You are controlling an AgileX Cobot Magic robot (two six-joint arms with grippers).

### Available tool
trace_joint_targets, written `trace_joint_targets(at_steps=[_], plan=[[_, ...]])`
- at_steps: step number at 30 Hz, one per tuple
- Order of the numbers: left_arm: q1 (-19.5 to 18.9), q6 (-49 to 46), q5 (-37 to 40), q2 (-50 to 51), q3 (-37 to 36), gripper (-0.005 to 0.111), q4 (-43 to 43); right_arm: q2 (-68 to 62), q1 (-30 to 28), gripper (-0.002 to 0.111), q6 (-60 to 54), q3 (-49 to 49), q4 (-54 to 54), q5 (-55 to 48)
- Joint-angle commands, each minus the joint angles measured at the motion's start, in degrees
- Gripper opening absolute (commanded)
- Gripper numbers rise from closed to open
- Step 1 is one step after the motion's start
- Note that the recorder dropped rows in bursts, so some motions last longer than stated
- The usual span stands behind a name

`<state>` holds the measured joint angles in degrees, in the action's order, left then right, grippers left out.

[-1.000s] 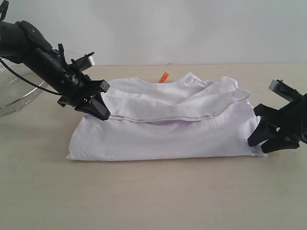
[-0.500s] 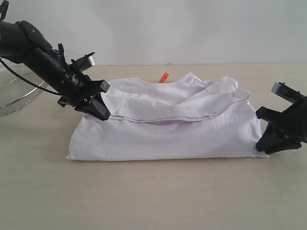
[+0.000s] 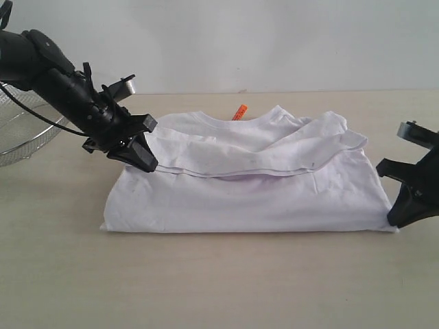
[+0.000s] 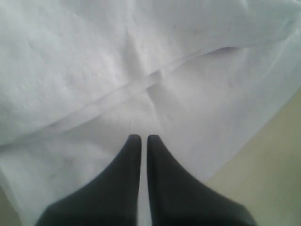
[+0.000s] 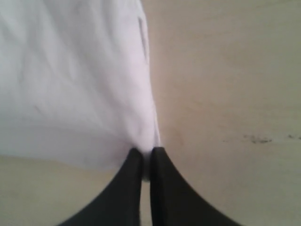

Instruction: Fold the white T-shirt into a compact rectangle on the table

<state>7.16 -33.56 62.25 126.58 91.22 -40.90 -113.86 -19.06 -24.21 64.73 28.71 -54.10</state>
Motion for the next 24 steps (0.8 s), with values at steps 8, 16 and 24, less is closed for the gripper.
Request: trace_joint_targets(at_steps=[8, 16, 24], plan=[[0.0, 0.6, 1.0, -0.3, 0.3, 0.005, -0.3, 1.9, -0.4, 0.043, -1.1, -0.1, -0.9, -4.6], [0.0, 0.6, 1.6, -2.9, 0.3, 0.005, -2.2, 11.0, -0.4, 0.045, 0.9, -0.1, 2.7, 1.7], [0.0, 0.6, 2.1, -2.9, 0.3, 0.005, -3.1, 2.3, 10.2, 0.0, -3.5, -0.1, 5.2, 19.7]])
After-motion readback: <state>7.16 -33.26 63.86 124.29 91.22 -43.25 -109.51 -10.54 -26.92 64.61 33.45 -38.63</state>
